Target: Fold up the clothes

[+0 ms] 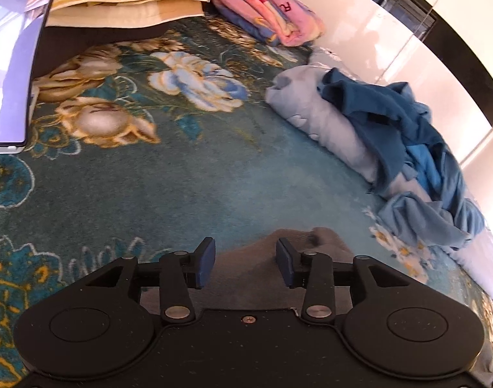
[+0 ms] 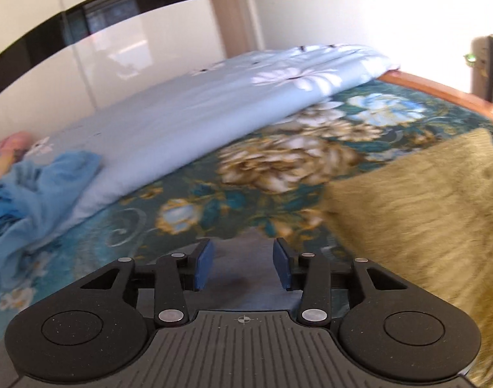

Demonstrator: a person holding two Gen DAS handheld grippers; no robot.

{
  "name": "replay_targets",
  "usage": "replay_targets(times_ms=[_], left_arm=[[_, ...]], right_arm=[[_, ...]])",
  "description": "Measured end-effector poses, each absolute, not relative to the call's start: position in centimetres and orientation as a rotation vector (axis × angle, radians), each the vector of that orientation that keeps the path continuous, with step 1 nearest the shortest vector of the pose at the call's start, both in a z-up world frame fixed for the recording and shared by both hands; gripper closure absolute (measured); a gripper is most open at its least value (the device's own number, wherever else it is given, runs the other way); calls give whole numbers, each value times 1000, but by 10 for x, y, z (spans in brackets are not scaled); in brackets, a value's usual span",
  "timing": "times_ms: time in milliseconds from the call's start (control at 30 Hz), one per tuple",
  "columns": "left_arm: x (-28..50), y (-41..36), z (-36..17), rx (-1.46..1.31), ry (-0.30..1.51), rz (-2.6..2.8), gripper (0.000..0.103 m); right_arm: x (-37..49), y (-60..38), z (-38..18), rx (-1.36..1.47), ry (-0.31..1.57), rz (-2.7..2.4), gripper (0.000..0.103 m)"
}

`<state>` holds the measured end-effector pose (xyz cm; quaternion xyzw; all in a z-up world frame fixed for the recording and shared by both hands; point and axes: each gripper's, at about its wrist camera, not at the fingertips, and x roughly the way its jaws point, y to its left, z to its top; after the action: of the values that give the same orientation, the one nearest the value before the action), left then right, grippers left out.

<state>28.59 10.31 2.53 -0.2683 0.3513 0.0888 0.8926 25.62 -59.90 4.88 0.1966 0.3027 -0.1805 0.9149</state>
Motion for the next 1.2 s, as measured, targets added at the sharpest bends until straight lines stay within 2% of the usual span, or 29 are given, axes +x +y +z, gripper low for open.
replay_targets(times_ms=[167,567,867,1200], left_arm=[[286,106,15,-605,766,125,61],[278,40,16,-553,772,-193,62],[288,89,31,-557,680,-87,60],[327,82,4,-451,806,-6,59]], right_arm=[[252,-580,43,437,647,-326,66],[205,-538,60,410,678,-271,66],[186,-514,63,427,705,-256,65],[182,-492,57,461,705,-202,65]])
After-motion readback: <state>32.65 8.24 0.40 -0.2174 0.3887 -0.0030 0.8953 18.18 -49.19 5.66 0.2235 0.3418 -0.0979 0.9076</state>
